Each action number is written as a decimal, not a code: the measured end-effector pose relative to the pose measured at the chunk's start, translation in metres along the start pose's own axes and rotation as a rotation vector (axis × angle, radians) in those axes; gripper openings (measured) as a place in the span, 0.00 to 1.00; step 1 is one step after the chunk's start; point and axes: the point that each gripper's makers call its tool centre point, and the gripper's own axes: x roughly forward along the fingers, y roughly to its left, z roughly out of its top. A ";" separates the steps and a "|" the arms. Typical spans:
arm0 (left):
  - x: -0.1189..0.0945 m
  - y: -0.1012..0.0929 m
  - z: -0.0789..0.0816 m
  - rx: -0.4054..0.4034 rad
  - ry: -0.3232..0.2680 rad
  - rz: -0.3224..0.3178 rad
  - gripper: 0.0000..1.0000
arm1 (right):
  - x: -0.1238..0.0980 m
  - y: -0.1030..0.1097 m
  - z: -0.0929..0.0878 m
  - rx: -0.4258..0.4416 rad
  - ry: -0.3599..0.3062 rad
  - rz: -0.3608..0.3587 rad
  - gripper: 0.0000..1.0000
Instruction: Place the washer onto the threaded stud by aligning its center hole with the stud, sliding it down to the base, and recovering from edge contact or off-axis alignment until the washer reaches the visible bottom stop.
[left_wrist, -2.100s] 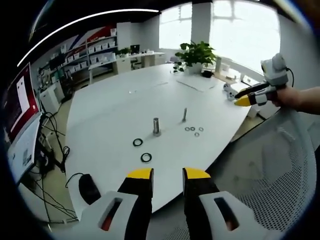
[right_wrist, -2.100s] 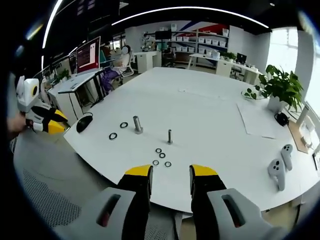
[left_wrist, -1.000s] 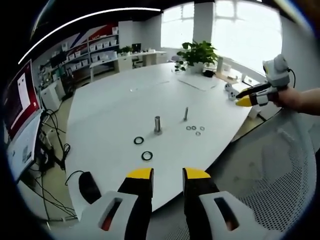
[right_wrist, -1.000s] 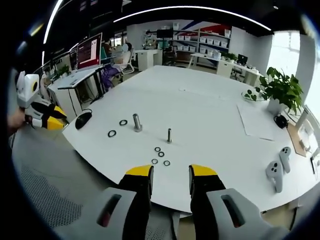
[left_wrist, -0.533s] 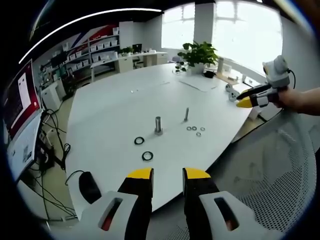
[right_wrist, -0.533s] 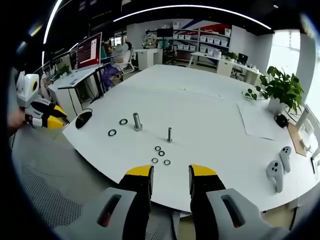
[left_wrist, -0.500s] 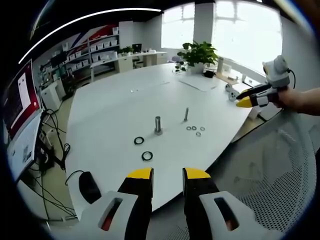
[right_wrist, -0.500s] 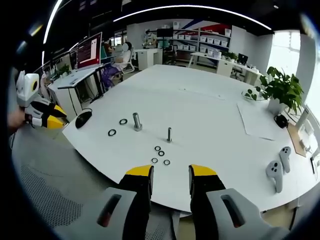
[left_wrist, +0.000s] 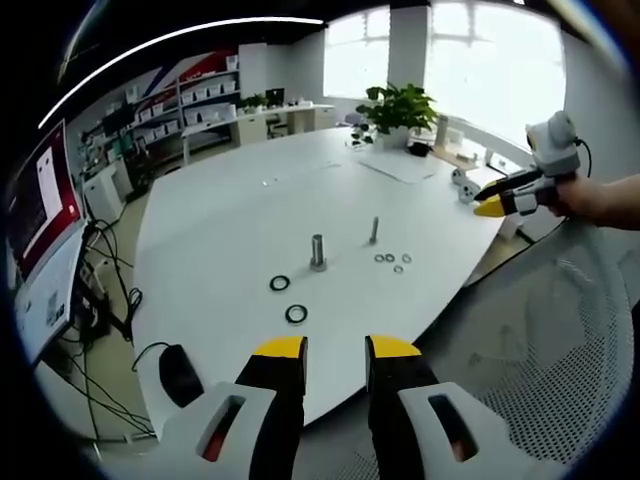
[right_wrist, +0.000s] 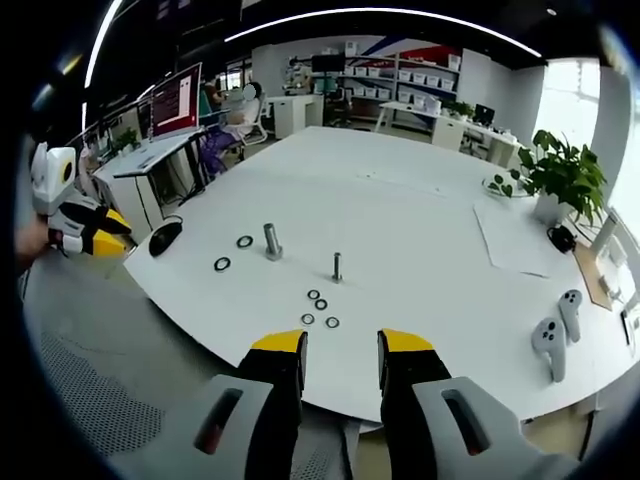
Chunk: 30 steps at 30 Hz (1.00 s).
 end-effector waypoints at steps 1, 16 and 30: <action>0.000 -0.001 -0.001 0.000 0.005 -0.005 0.21 | 0.000 0.001 0.000 -0.005 -0.002 0.000 0.31; 0.000 -0.002 -0.001 0.010 0.006 -0.010 0.21 | 0.000 -0.002 -0.001 -0.004 0.004 -0.010 0.31; 0.001 -0.001 -0.006 0.011 0.028 -0.004 0.21 | 0.000 0.001 -0.001 -0.007 0.003 0.003 0.31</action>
